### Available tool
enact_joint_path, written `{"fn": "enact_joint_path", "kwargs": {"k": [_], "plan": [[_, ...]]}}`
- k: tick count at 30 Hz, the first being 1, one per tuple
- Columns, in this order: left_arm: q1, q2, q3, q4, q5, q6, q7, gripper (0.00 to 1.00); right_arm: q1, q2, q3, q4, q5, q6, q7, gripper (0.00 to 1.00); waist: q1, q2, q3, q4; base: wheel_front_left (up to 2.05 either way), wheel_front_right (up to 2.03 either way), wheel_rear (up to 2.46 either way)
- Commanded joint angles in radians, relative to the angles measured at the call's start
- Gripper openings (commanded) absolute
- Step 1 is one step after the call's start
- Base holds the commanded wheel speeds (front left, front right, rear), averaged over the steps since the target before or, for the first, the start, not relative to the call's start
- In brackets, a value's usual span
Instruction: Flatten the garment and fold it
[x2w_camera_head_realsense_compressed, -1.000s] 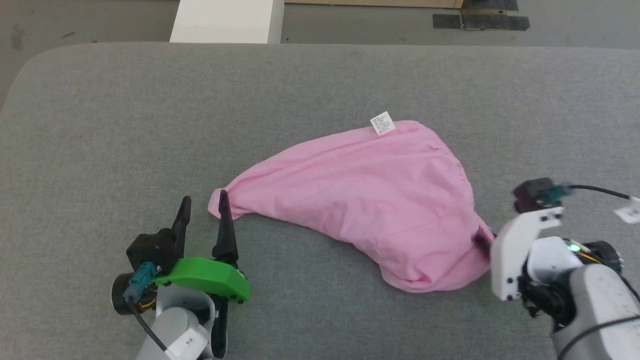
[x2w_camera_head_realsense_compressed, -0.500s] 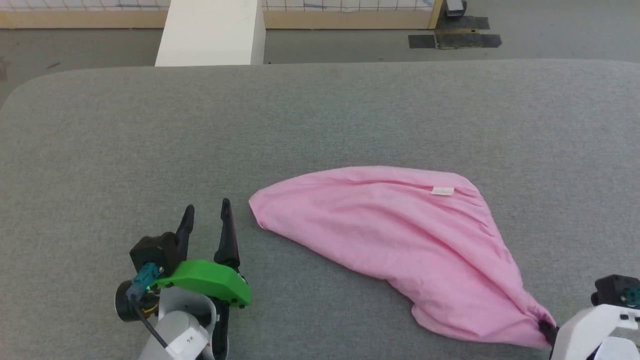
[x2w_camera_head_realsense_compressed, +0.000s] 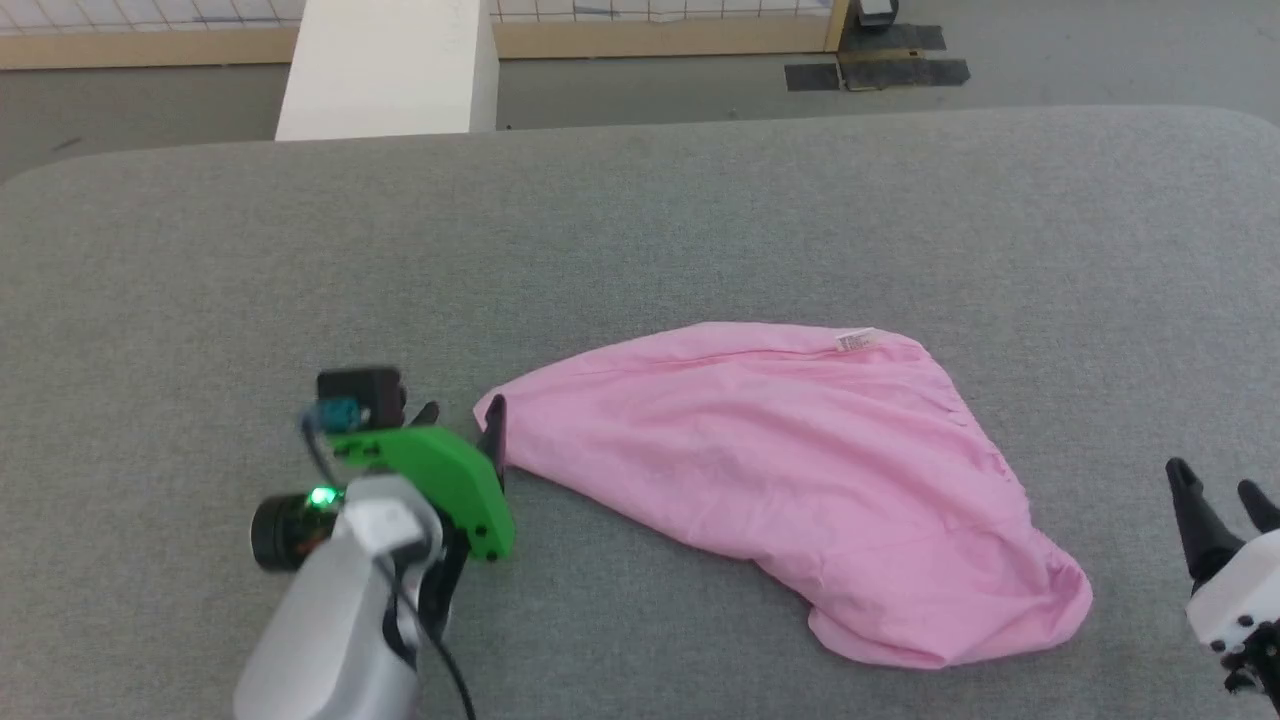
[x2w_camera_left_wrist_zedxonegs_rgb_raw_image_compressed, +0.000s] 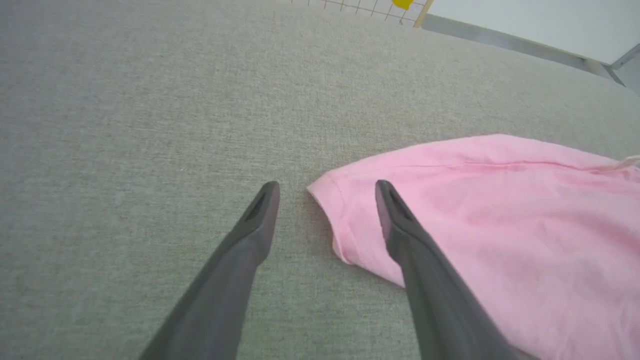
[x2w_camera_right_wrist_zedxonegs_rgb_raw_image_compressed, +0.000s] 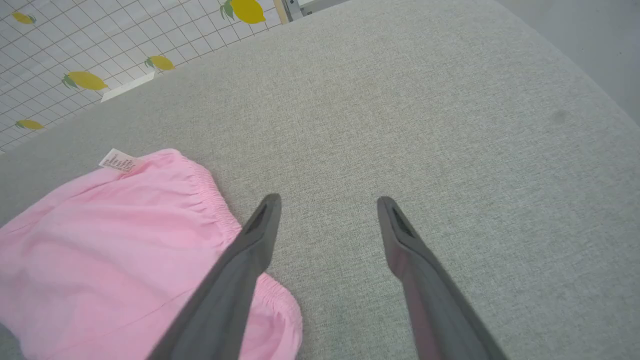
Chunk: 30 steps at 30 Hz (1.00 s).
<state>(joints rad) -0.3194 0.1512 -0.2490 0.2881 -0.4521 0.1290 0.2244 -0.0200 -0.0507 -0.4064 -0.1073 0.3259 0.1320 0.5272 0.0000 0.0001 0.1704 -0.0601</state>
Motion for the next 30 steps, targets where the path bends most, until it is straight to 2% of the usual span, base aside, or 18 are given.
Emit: {"fn": "enact_joint_path", "kwargs": {"k": [1,4,6,10,11,12,13,14,15,19,23,25,26,30], "plan": [[-0.043,0.016,-0.009,0.016,-0.004,0.010,0.064,1.00,-0.022,0.000,-0.001,-0.008,-0.005,-0.001,-0.008,1.00,0.0000,-0.0001,0.012,-0.013,0.00,0.00,0.00],[-0.100,0.031,-0.025,0.052,-0.003,0.030,0.197,1.00,-0.032,0.000,0.008,-0.006,-0.004,-0.001,-0.010,1.00,0.0000,-0.0001,0.027,-0.027,0.00,0.00,0.00],[-0.122,0.043,-0.032,0.070,0.002,0.037,0.244,1.00,-0.033,0.000,0.019,0.001,0.002,-0.001,-0.013,1.00,0.0000,-0.0001,0.035,-0.038,0.00,0.00,0.00],[-0.139,0.043,-0.030,0.077,-0.004,0.039,0.248,0.98,-0.026,0.000,0.028,0.017,0.013,-0.001,-0.026,1.00,0.0000,-0.0001,0.045,-0.047,0.00,0.00,0.00],[-0.140,0.042,-0.030,0.078,-0.006,0.036,0.245,0.89,-0.023,0.000,0.029,0.020,0.014,-0.001,-0.028,1.00,0.0000,-0.0001,0.046,-0.048,0.00,0.00,0.00],[-0.141,0.039,-0.029,0.080,-0.009,0.034,0.240,0.48,-0.021,0.000,0.029,0.021,0.015,-0.001,-0.030,1.00,0.0000,-0.0001,0.048,-0.048,0.00,0.00,0.00],[-0.140,0.038,-0.032,0.086,-0.012,0.032,0.244,0.35,-0.020,0.000,0.029,0.022,0.015,-0.001,-0.031,1.00,0.0000,-0.0001,0.049,-0.048,0.00,0.00,0.00],[-0.139,0.037,-0.034,0.091,-0.016,0.028,0.245,0.11,-0.019,0.000,0.028,0.023,0.013,-0.001,-0.032,1.00,0.0000,-0.0001,0.049,-0.047,0.00,0.00,0.00],[-0.140,0.035,-0.033,0.094,-0.019,0.026,0.242,0.00,-0.019,0.000,0.028,0.022,0.011,-0.001,-0.033,1.00,0.0000,-0.0001,0.050,-0.046,0.00,0.00,0.00],[-0.140,0.027,-0.030,0.091,-0.033,0.007,0.209,0.00,-0.030,0.000,0.029,0.001,-0.003,-0.001,-0.033,1.00,0.0000,-0.0001,0.052,-0.037,0.00,0.00,0.00],[-0.134,0.014,-0.026,0.064,-0.045,-0.007,0.157,0.00,-0.061,0.000,0.080,-0.030,-0.036,-0.001,-0.005,1.00,0.0000,-0.0001,0.058,-0.027,0.00,0.00,0.00],[-0.117,0.007,-0.017,0.040,-0.053,-0.007,0.127,0.00,-0.100,0.000,0.139,-0.041,-0.072,-0.001,0.024,1.00,0.0000,-0.0001,0.065,-0.027,0.00,0.00,0.00],[-0.076,-0.001,-0.008,-0.004,-0.061,0.002,0.089,0.00,-0.187,-0.026,0.234,-0.009,-0.101,-0.001,0.080,1.00,0.0000,-0.0001,0.076,-0.026,0.00,0.00,0.00],[-0.025,-0.010,-0.003,-0.064,-0.068,0.016,0.061,0.00,-0.306,-0.084,0.333,0.111,-0.129,-0.001,0.155,1.00,0.0000,-0.0001,0.100,-0.013,0.00,0.00,0.00]]}}
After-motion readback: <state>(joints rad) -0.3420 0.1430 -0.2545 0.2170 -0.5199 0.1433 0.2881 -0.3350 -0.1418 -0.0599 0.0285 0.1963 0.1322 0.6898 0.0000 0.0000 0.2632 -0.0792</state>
